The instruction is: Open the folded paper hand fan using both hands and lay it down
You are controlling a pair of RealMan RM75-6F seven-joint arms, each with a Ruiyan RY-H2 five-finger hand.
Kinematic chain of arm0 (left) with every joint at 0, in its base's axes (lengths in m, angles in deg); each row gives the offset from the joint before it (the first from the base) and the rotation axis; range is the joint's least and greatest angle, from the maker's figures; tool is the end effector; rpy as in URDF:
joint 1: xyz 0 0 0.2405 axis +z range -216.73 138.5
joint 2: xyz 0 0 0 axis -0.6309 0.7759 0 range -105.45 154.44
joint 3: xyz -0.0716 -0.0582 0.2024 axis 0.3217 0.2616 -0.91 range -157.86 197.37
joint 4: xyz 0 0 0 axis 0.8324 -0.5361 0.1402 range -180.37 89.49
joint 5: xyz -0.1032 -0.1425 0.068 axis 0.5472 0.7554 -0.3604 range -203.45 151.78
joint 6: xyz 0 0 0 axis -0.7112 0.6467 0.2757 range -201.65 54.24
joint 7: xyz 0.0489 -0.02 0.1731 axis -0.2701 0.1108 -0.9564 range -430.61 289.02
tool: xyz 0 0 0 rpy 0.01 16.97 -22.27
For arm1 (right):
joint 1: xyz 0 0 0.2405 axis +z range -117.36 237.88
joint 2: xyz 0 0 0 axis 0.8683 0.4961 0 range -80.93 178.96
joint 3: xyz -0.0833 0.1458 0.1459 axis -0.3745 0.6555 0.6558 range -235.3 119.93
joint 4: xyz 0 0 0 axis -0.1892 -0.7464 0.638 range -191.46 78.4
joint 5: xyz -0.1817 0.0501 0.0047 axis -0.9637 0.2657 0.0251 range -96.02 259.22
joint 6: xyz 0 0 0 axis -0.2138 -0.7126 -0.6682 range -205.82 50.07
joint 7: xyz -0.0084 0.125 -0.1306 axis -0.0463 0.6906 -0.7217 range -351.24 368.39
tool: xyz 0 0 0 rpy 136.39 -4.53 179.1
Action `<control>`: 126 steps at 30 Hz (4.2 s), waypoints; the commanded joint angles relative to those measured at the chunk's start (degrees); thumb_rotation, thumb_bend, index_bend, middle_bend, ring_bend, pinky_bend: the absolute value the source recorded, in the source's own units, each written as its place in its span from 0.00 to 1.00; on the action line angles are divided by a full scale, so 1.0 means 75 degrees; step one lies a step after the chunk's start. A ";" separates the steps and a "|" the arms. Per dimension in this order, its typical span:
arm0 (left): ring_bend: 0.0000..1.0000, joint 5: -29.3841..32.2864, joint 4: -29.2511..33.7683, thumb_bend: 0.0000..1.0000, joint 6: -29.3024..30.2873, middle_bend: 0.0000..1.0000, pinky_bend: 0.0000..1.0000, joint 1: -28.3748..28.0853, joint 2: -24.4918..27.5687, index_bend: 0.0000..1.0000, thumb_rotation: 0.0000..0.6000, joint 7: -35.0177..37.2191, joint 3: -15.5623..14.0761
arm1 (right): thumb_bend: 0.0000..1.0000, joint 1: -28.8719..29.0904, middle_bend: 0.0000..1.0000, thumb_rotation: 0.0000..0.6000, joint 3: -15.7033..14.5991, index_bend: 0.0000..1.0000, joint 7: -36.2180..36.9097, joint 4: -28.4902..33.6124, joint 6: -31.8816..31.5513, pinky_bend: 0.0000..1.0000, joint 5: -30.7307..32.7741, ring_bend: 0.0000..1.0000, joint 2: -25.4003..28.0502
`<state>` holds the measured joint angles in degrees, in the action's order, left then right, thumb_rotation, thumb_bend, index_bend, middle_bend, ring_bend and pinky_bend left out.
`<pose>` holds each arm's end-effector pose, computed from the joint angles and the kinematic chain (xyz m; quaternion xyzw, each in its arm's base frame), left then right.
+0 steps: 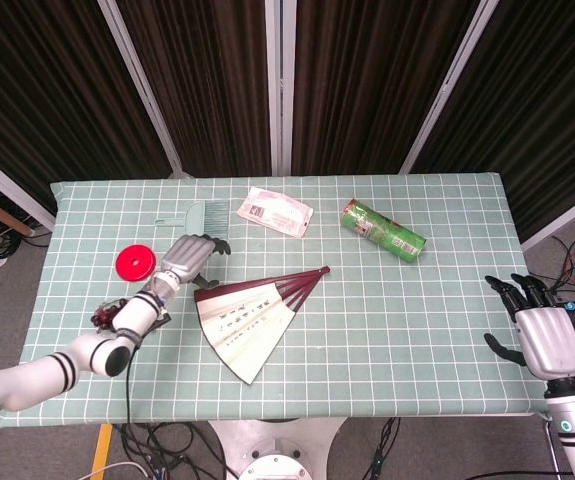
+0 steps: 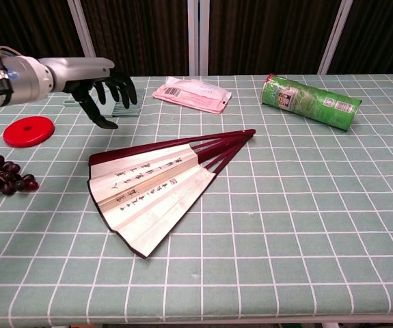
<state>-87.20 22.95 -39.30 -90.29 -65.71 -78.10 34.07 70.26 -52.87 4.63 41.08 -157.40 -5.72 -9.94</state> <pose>-0.1207 0.4054 -0.0257 -0.7599 -0.4309 -0.3135 0.3723 -0.2400 -0.2410 0.1688 0.6454 -0.3495 0.3830 0.5609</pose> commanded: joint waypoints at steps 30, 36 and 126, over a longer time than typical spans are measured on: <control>0.40 0.1922 -0.1363 0.31 -0.0108 0.41 0.47 -0.1391 -0.1799 0.35 1.00 -0.1503 -0.0526 | 0.15 -0.0035 0.25 1.00 0.0015 0.12 0.0317 -0.0378 0.0082 0.11 0.0433 0.10 -0.0089; 0.43 0.2097 -0.1542 0.33 -0.0274 0.44 0.51 -0.1472 -0.1895 0.38 1.00 -0.1586 -0.0579 | 0.16 -0.0064 0.25 1.00 0.0030 0.12 0.0393 -0.0468 0.0016 0.11 0.0454 0.10 -0.0121; 0.70 -0.3587 0.3351 0.42 0.5079 0.74 0.77 0.1023 0.1459 0.65 1.00 0.2921 -0.0025 | 0.47 0.5673 0.51 1.00 0.1522 0.76 0.7037 -0.2205 0.4498 0.23 0.1160 0.39 -0.3483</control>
<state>-113.87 48.47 -1.40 -82.81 -54.96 -56.34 34.08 113.09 -41.45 60.14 25.27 -122.53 2.60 -36.11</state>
